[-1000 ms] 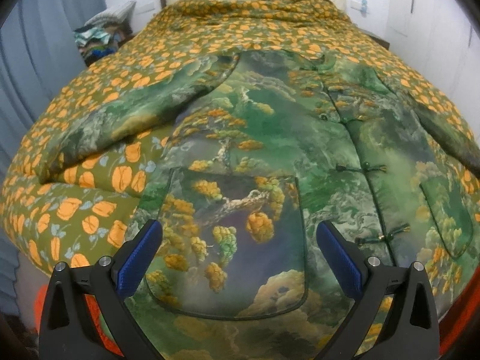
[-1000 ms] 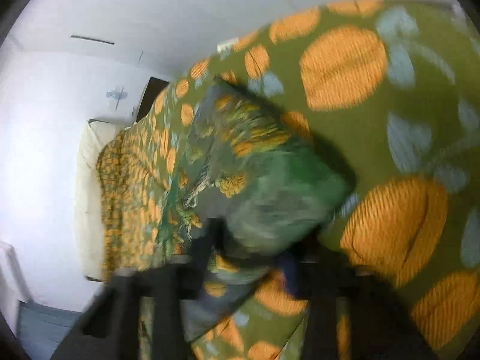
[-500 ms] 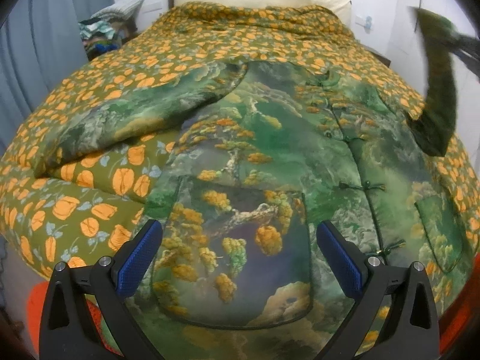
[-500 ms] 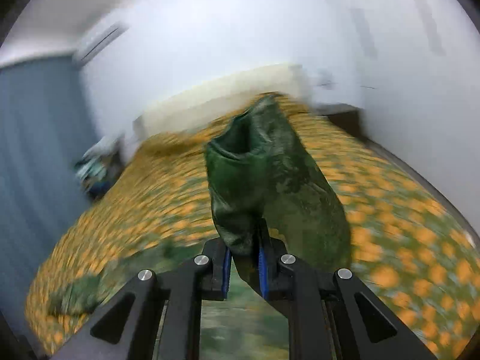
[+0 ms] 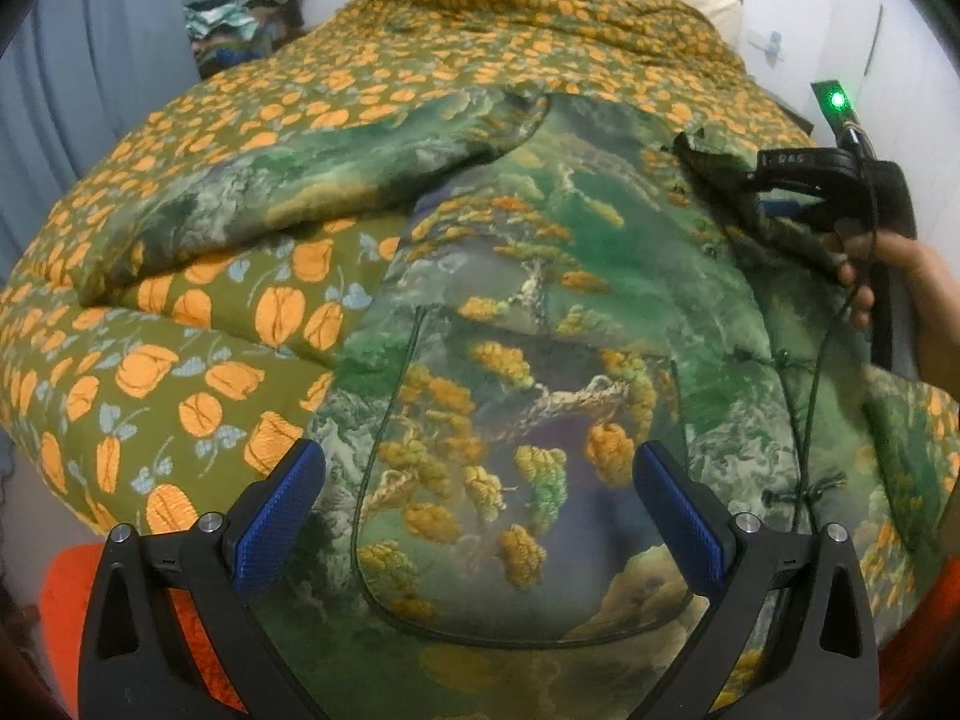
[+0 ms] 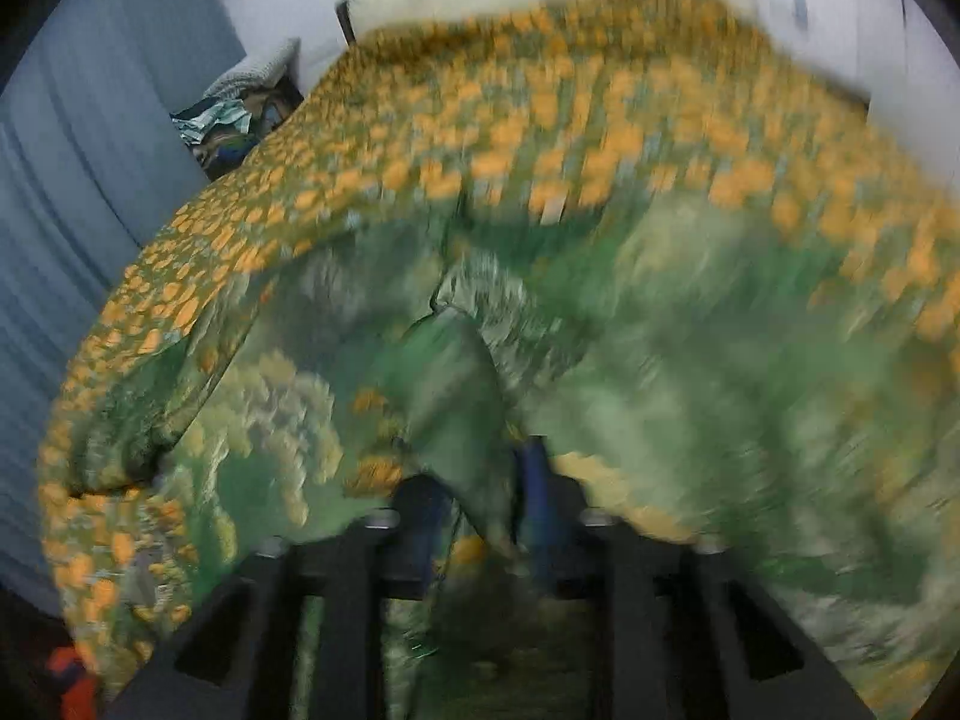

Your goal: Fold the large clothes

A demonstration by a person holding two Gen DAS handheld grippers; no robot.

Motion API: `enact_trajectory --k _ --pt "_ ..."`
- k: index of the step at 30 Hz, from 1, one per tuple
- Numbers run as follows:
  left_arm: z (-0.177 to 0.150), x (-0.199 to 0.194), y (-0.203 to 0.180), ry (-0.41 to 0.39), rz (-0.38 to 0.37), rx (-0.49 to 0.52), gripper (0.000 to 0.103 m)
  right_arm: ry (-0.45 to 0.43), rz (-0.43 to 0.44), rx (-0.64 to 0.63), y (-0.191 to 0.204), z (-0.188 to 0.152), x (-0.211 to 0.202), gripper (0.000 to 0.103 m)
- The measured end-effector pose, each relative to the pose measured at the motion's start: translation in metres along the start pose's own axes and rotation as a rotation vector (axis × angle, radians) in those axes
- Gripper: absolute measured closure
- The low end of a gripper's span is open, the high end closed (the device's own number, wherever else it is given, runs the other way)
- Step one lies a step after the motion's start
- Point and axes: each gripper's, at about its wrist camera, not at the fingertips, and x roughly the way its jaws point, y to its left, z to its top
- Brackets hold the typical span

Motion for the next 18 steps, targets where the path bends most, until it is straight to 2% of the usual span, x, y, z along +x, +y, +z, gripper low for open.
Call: enact_trajectory --k 1,4,7,9,12,14,16,18 --pt "0.0 0.0 0.0 0.001 -0.003 0.0 0.001 0.01 0.036 0.015 -0.003 -0.003 -0.002 0.042" --pt "0.0 0.001 0.0 0.0 -0.016 -0.004 0.001 -0.014 0.126 0.033 -0.009 -0.007 -0.023 0.039" --pt "0.0 0.003 0.001 0.006 -0.026 -0.011 0.001 -0.094 0.141 0.046 -0.025 -0.004 -0.058 0.032" --pt "0.001 0.006 0.0 0.01 -0.021 -0.012 0.001 -0.116 0.088 0.043 -0.036 0.002 -0.068 0.031" --pt "0.002 0.008 -0.002 0.011 -0.002 0.0 0.001 -0.084 -0.009 0.05 -0.049 0.005 -0.059 0.031" --pt "0.0 0.007 -0.003 0.011 0.012 0.013 0.001 0.024 -0.067 0.056 -0.06 -0.004 -0.032 0.031" --pt "-0.002 0.008 -0.002 0.019 0.018 0.018 0.001 0.078 -0.08 0.059 -0.064 -0.014 -0.017 0.03" --pt "-0.004 0.008 0.0 0.026 0.014 0.012 0.001 0.056 -0.087 0.029 -0.057 -0.018 -0.022 0.03"
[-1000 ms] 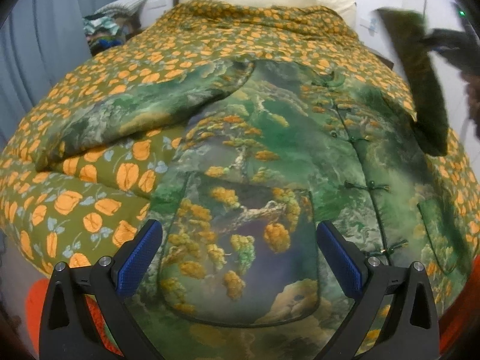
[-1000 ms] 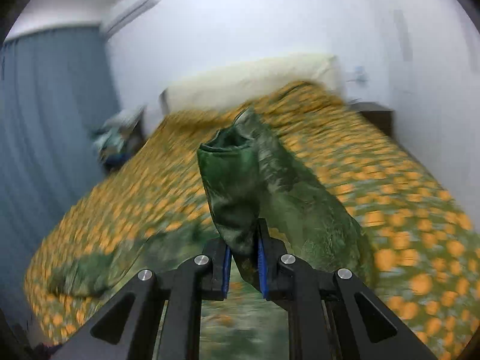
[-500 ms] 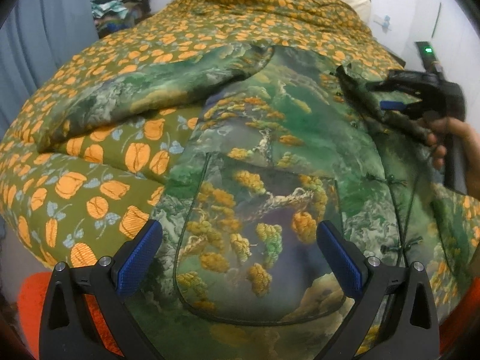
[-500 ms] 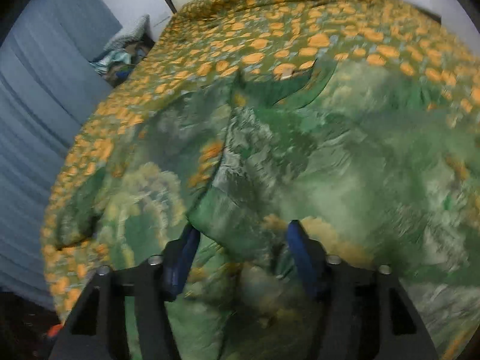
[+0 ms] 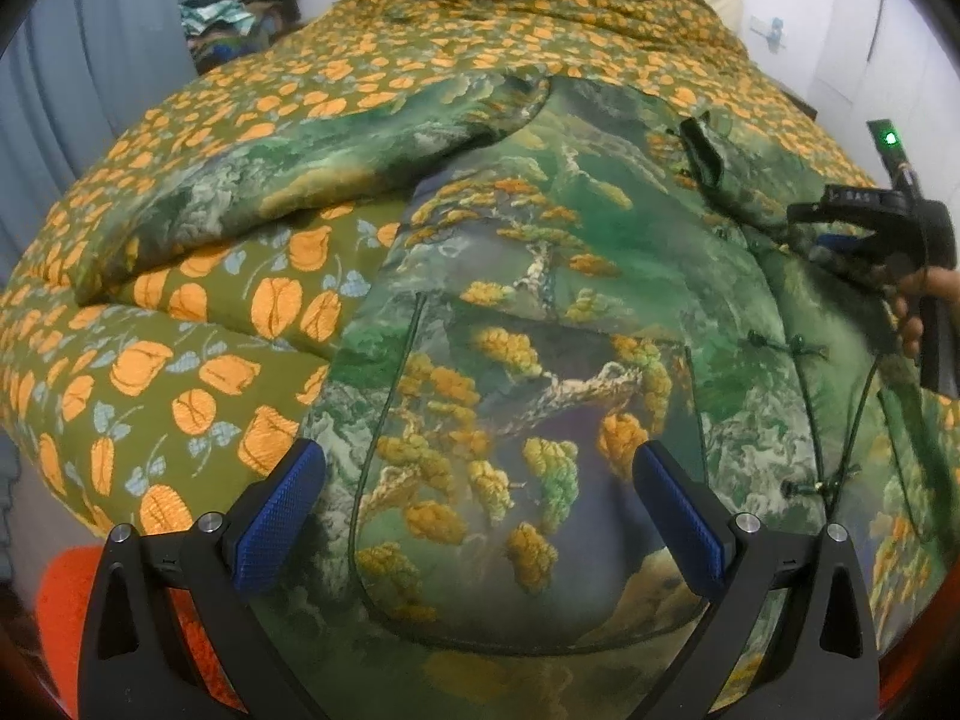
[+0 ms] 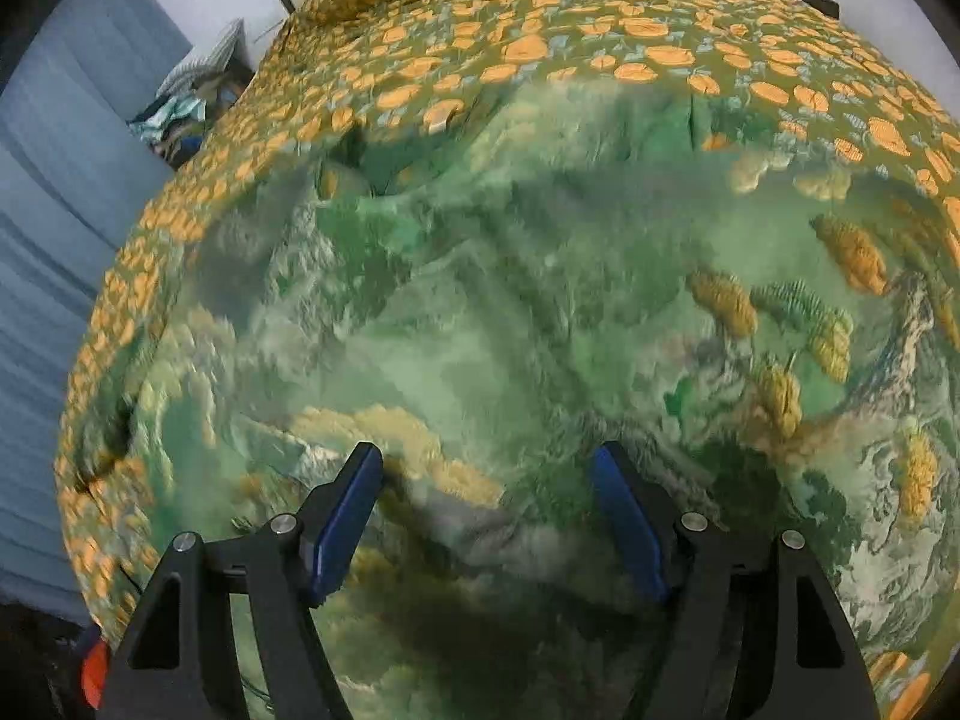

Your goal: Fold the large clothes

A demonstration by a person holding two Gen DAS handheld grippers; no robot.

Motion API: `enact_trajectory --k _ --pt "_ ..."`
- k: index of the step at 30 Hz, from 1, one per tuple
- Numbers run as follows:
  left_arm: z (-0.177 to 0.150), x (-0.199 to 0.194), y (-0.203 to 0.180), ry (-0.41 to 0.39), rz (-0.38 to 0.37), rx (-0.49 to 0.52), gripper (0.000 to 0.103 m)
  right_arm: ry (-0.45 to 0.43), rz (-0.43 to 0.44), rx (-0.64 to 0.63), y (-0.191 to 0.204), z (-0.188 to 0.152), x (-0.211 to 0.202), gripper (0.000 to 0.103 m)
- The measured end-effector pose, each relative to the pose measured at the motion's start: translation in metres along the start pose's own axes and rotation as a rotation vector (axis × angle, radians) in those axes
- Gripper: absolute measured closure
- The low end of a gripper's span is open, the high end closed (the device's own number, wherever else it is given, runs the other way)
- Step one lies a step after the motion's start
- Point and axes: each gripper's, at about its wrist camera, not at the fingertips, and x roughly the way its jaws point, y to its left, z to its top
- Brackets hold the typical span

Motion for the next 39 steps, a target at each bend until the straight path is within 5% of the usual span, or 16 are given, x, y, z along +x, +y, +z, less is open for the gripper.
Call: enact_trajectory --k 8,15,18,22,26,32,33,37,39 --pt "0.01 -0.011 0.006 -0.012 -0.034 -0.007 0.001 -0.114 0.074 -0.092 0.04 -0.026 -0.079 0.03" --pt "0.067 -0.028 0.044 -0.091 -0.032 0.023 0.001 -0.133 0.118 -0.175 0.063 -0.095 -0.123 0.027" --pt "0.097 -0.012 0.091 -0.082 -0.045 -0.095 0.001 -0.13 0.127 -0.186 0.068 -0.12 -0.132 0.027" --pt "0.117 0.034 0.173 -0.035 -0.093 -0.392 0.001 -0.125 0.126 -0.195 0.07 -0.144 -0.141 0.027" --pt "0.109 0.077 0.252 -0.004 -0.112 -0.692 0.001 -0.109 0.113 -0.187 0.066 -0.157 -0.148 0.027" --pt "0.088 0.104 0.315 -0.028 -0.074 -0.943 0.003 -0.087 0.098 -0.207 0.066 -0.169 -0.152 0.027" --pt "0.087 0.105 0.32 -0.042 -0.072 -0.963 0.005 -0.081 0.097 -0.211 0.067 -0.17 -0.151 0.027" --pt "0.087 0.113 0.331 -0.068 -0.046 -0.993 0.068 -0.071 0.111 -0.223 0.075 -0.175 -0.146 0.027" --pt "0.09 0.113 0.331 -0.078 -0.049 -0.983 0.083 -0.073 0.125 -0.229 0.079 -0.176 -0.146 0.027"
